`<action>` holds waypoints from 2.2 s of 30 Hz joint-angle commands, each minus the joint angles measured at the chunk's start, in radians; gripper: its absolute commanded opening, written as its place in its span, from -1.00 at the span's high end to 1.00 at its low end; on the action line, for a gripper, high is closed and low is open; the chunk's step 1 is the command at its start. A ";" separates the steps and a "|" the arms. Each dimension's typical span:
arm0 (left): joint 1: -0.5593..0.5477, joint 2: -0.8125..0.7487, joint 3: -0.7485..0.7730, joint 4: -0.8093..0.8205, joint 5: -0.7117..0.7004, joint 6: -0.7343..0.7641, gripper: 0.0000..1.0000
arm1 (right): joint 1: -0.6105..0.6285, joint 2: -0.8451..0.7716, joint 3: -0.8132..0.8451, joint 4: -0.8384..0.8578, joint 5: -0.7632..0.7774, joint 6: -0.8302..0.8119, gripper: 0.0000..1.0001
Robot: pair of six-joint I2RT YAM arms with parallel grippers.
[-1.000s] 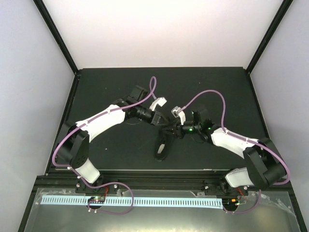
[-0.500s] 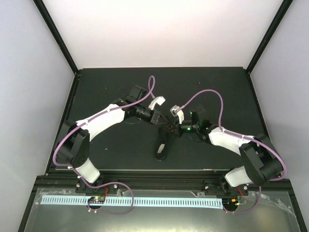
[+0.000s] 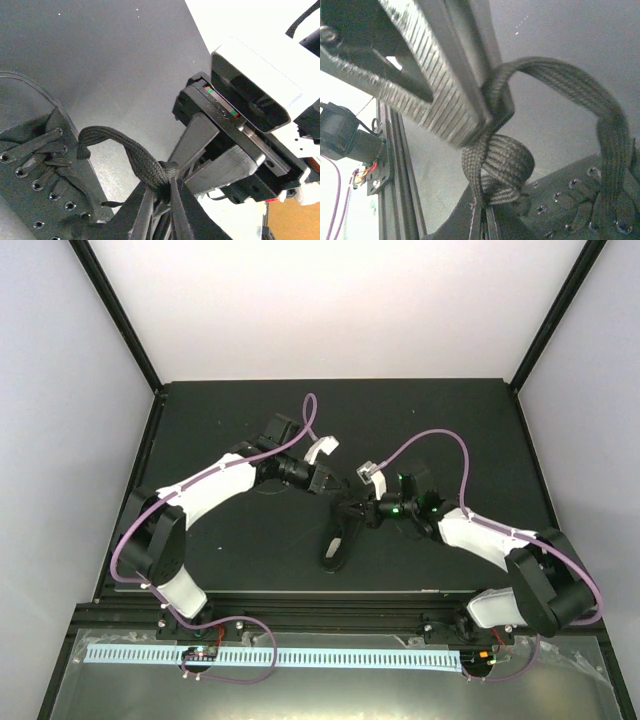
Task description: Tie the shoes
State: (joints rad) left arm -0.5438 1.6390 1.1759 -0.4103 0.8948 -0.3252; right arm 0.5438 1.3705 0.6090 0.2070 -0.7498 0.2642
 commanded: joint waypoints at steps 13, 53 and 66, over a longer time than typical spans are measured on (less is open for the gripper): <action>0.058 -0.118 -0.140 0.060 -0.221 0.081 -0.38 | -0.001 -0.033 0.029 -0.194 -0.155 0.051 0.97; -0.258 -0.222 -0.548 0.600 -0.291 0.023 0.97 | -0.006 -0.013 0.073 -0.283 -0.147 0.142 0.97; -0.308 -0.327 -0.600 0.550 -0.339 -0.155 0.97 | -0.056 -0.215 0.076 -0.549 0.142 0.213 -0.78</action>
State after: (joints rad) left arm -0.8246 1.3369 0.5884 0.1425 0.5793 -0.3988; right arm 0.4923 1.2457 0.6727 -0.2325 -0.7303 0.4355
